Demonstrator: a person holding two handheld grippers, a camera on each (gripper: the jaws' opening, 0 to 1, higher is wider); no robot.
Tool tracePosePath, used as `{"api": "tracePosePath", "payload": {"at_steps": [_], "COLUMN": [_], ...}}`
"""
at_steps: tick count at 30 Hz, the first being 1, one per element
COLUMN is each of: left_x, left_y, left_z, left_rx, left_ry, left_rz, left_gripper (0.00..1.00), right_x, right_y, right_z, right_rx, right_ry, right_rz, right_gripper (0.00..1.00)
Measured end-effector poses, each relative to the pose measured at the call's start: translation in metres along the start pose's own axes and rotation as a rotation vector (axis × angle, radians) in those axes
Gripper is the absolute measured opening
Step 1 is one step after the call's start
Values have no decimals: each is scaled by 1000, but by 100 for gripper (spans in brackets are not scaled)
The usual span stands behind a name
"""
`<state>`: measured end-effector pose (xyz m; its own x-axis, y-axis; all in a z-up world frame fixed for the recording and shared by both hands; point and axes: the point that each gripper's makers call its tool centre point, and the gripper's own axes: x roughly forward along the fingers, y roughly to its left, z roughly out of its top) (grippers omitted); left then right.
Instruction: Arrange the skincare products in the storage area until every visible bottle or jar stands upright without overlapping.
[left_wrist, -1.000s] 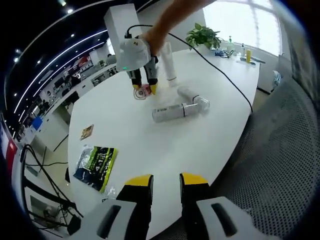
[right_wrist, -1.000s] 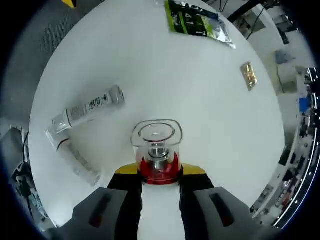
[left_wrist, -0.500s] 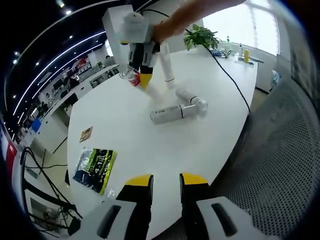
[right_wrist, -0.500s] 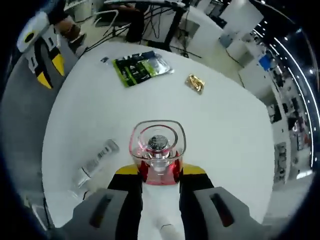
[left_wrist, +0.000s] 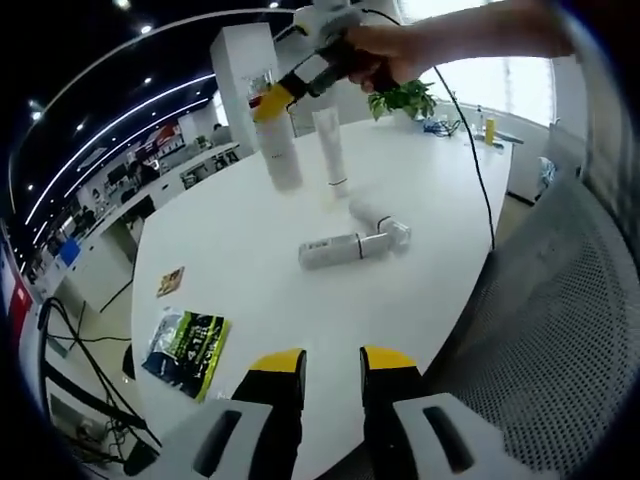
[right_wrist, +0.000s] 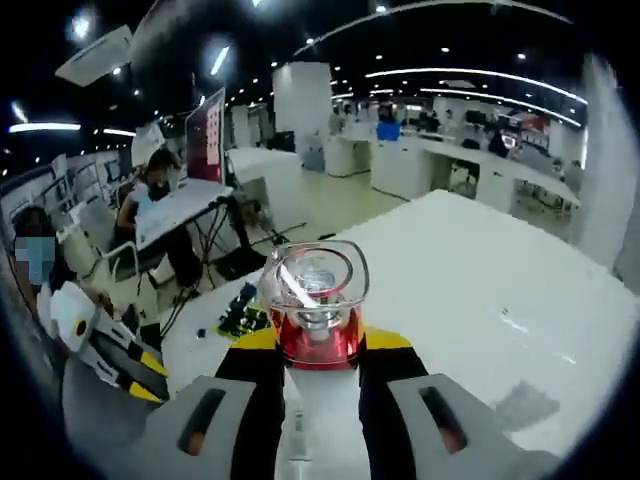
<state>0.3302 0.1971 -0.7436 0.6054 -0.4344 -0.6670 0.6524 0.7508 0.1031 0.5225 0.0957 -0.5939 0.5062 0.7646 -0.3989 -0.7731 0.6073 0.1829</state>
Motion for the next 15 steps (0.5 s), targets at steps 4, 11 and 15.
{"api": "tracePosePath", "payload": {"at_steps": [4, 11, 15], "left_x": [-1, -4, -6], "left_y": [-6, -13, -18], "left_z": [3, 11, 14], "left_rx": [4, -22, -65], "left_ry": [-18, -61, -79], "left_rz": [-24, -70, -111], "left_gripper": [22, 23, 25], "right_x": [-28, -59, -64], "right_y": [17, 48, 67], "right_z": [8, 1, -15], "right_rx": [131, 185, 197], "right_ry": [-90, -162, -153], "right_rz": [0, 20, 54], "right_gripper": [25, 25, 25]}}
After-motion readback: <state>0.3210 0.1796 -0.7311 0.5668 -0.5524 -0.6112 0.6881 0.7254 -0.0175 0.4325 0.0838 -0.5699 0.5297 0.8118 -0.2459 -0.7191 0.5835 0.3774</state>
